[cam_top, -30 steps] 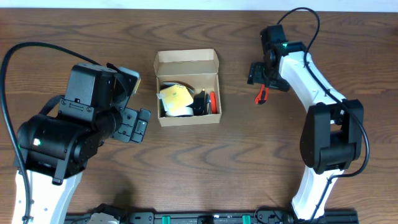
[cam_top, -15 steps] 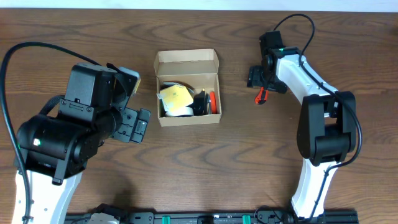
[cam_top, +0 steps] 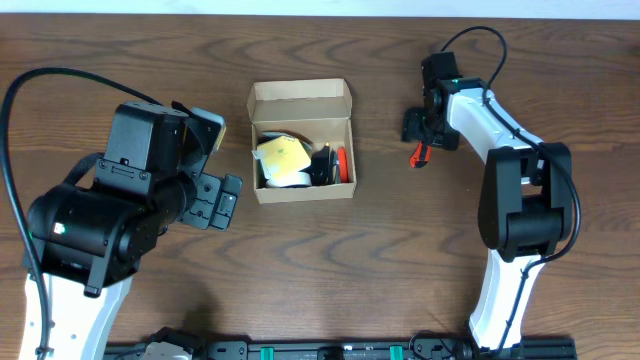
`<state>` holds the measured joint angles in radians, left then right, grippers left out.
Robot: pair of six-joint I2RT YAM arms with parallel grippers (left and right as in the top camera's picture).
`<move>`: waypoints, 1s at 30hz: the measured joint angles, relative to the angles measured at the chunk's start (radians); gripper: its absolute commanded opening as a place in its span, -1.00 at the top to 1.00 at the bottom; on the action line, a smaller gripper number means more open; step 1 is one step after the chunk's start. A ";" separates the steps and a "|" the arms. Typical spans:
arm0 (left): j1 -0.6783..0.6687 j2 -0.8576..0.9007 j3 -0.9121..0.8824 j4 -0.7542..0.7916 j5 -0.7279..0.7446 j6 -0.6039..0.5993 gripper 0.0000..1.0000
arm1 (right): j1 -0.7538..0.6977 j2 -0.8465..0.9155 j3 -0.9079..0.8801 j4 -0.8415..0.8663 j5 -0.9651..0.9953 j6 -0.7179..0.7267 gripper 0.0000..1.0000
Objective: Pack container
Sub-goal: 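Grasp the red box cutter with the right gripper, then carry the red box cutter left and lower it into the box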
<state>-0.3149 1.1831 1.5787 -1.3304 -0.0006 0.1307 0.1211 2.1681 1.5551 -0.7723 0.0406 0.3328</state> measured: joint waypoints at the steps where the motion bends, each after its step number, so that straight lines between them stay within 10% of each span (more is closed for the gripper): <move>1: 0.000 0.000 0.000 0.000 0.000 0.000 -0.90 | 0.000 0.000 0.000 0.001 0.000 -0.003 0.06; 17: 0.000 0.000 0.000 0.000 0.000 0.000 -0.90 | 0.000 0.007 0.027 -0.028 -0.036 -0.004 0.72; 30: 0.000 0.000 0.000 0.000 0.000 0.000 -0.91 | 0.035 0.037 0.535 -0.253 -0.173 -0.094 0.97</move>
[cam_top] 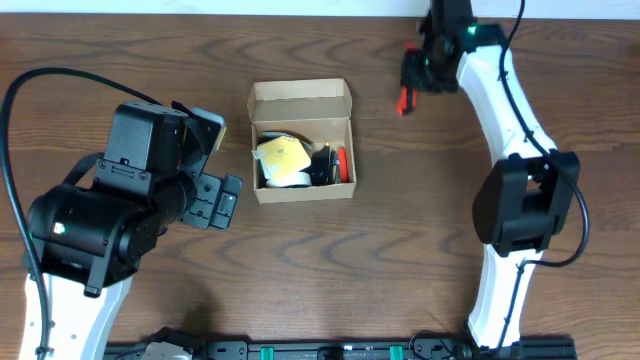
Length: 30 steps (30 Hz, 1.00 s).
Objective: Pack container
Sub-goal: 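Carry the red box cutter left and lower it into the box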
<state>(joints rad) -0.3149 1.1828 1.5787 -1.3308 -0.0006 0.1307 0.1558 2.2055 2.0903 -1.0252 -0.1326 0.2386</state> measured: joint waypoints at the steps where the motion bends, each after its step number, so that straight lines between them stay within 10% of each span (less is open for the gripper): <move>1: 0.000 0.000 0.000 0.000 0.000 0.000 -0.90 | 0.018 -0.003 0.034 -0.020 -0.003 -0.014 0.97; 11: 0.000 0.000 0.000 0.000 0.000 0.000 -0.90 | 0.262 -0.037 0.098 -0.176 -0.023 -0.221 0.98; 30: 0.000 0.000 0.000 0.000 0.000 0.000 -0.90 | 0.346 -0.037 -0.130 -0.045 -0.014 -1.117 0.98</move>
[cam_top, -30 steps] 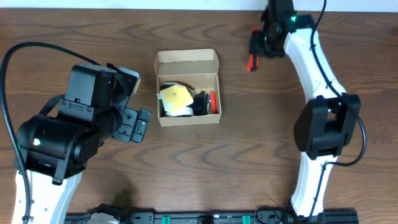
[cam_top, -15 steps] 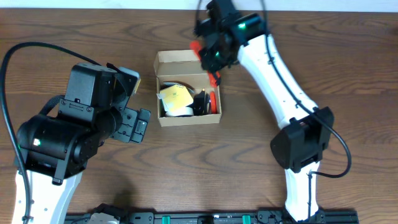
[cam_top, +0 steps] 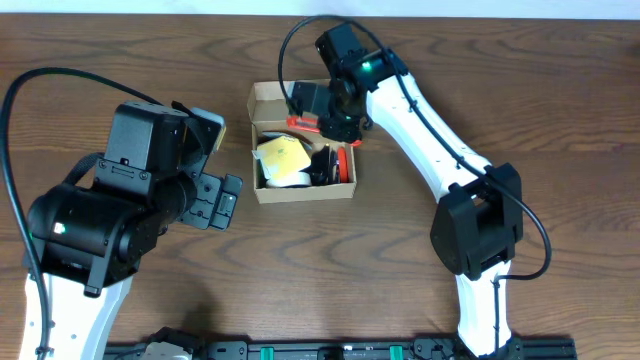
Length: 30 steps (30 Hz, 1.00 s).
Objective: Pack container
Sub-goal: 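Carry the red box cutter left and lower it into the box, then release the box cutter and raise the right gripper away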
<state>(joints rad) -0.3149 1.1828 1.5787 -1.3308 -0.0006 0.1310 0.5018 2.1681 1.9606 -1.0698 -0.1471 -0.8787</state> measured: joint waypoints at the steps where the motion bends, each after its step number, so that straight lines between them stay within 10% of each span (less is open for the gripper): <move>1: 0.000 0.000 0.000 0.000 0.000 0.000 -0.90 | 0.000 0.000 -0.005 0.008 -0.001 -0.022 0.98; 16: 0.000 0.000 0.000 0.000 0.000 0.000 -0.90 | 0.067 0.000 -0.015 0.121 -0.041 -0.179 0.95; 24: 0.000 0.000 0.000 0.000 0.000 0.000 -0.90 | 0.078 0.000 -0.019 0.150 -0.048 -0.185 -0.29; 30: 0.000 0.000 0.000 0.000 0.000 0.000 -0.90 | 0.078 0.000 -0.020 0.160 -0.037 -0.191 -0.36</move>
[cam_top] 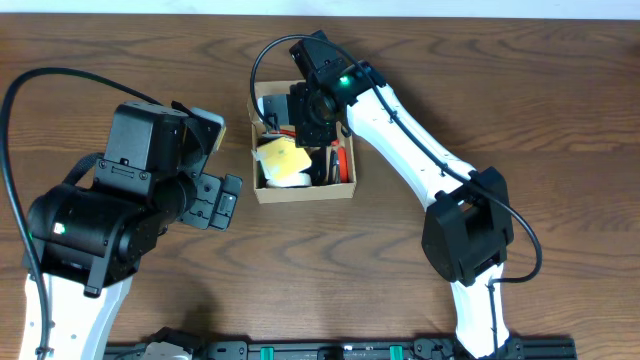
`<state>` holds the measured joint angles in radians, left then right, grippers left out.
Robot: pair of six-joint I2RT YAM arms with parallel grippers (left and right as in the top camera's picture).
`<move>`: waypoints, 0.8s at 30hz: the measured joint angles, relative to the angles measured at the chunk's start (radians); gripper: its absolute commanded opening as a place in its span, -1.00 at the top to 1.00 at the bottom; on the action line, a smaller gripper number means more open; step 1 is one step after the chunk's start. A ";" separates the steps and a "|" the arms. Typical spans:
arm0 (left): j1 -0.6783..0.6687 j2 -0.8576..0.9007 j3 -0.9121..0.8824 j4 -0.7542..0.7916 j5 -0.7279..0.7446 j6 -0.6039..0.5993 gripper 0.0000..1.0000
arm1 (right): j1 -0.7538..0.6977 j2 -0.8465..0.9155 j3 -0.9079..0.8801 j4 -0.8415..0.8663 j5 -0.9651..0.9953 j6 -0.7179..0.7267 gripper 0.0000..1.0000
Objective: Pack container
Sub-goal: 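Release the box cutter and raise the right gripper away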
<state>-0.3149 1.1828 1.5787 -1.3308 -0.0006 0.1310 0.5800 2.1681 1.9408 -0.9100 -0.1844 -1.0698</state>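
The open cardboard box (300,192) sits mid-table in the overhead view. It holds a yellow pad (282,155), a white piece (287,179), black parts (322,166) and an orange-red piece (343,160). My right gripper (300,118) reaches down into the back half of the box. It is shut on a red-handled tool (285,130), whose red end shows just left of the fingers. My left gripper (222,200) hangs open left of the box, with nothing between its fingers.
The bulky left arm (110,210) fills the table's left side. The white right arm (420,140) slants from its base (478,250) across to the box. Bare wooden table (560,120) lies to the right.
My right gripper has moved a little left and lower into the back of the box, still holding the red-handled tool. The left arm has not moved.
My right gripper was shut on the red-handled tool on the table right of the box. Then it held the tool up near the far edge, then over the box's back rim. Now it is down inside the box.
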 measured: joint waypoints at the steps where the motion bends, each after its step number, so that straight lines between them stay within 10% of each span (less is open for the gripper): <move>1: 0.000 0.000 0.000 0.000 0.000 0.000 -0.90 | 0.000 0.000 0.000 0.000 0.001 0.007 -0.36; 7: 0.000 0.000 0.000 0.000 0.000 0.000 -0.90 | 0.000 -0.046 -0.001 -0.001 0.005 0.084 -0.34; 12: 0.000 0.000 0.000 0.000 0.000 0.000 -0.90 | -0.011 -0.169 -0.001 0.002 0.019 0.261 0.97; 24: 0.000 0.000 0.000 0.046 0.000 0.000 -0.90 | -0.265 -0.150 -0.007 -0.053 0.091 0.925 0.97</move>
<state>-0.3149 1.1831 1.5787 -1.2846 -0.0006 0.1307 0.3149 2.0186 1.9339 -0.9634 -0.0937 -0.1444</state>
